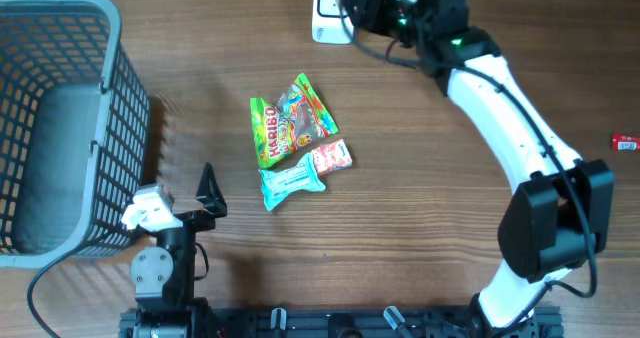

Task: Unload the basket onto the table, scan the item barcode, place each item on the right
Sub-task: 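Hold the jar's label in front of the scanner with the right gripper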

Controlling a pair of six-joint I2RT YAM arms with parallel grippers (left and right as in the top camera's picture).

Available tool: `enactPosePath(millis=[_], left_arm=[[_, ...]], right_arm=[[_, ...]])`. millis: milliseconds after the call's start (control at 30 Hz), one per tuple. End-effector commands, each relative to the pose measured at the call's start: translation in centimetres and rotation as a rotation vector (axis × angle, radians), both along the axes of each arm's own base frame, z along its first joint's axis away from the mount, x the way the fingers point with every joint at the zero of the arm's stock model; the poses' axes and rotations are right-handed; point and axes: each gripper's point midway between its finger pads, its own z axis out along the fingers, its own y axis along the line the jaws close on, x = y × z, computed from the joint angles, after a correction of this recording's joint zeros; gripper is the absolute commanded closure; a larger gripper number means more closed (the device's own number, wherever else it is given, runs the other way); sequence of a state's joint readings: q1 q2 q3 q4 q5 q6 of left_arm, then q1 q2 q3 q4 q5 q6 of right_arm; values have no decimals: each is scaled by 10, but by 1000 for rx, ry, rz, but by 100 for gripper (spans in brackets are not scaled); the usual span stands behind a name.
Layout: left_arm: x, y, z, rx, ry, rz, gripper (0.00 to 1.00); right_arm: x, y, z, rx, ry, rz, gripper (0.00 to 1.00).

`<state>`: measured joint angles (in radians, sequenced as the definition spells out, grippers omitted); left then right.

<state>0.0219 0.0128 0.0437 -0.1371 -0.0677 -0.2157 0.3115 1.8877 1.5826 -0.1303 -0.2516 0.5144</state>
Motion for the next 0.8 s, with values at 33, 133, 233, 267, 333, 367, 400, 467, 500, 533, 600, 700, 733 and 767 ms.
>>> enactPosePath(millis=[33,133,233,267,333,367,400,467,500,533,600,700,733,767], left_arm=[[0,-1,-2,0,-1,-9,1],[0,-1,-2,0,-1,-9,0],[0,-1,-2,0,-1,-9,0],[0,-1,-2,0,-1,-9,0],[0,-1,-2,0,-1,-9,0],[0,-1,-2,0,-1,-9,0],[0,-1,-2,0,-1,-9,0],[0,-1,-2,0,-1,-9,0],[0,-1,-2,0,-1,-9,0],[0,-1,-2,0,-1,-9,0],[0,-1,-2,0,-1,-9,0],[0,-1,-2,0,-1,-9,0],[0,-1,-2,0,-1,-9,0],[0,-1,-2,0,-1,-9,0]], right_arm=[[37,-8,-1,-180,-190,-150,41],[60,-5,-23,-176,-247,-185,45],[79,-1,-44,-199,-324,-193,45],[82,0,-51,-193,-336,-194,43],[87,4,-60,-180,-356,-196,40],[88,6,-63,-177,-362,-195,39],[90,8,-66,-171,-373,-195,39],[93,9,-68,-159,-398,-199,39],[93,11,-69,-151,-410,-199,39],[94,13,-67,-143,-425,-198,39],[93,18,-67,-132,-441,-195,39],[93,25,-70,-121,-457,-187,39],[93,26,-72,-118,-461,-187,39],[93,27,-73,-117,-466,-188,39]])
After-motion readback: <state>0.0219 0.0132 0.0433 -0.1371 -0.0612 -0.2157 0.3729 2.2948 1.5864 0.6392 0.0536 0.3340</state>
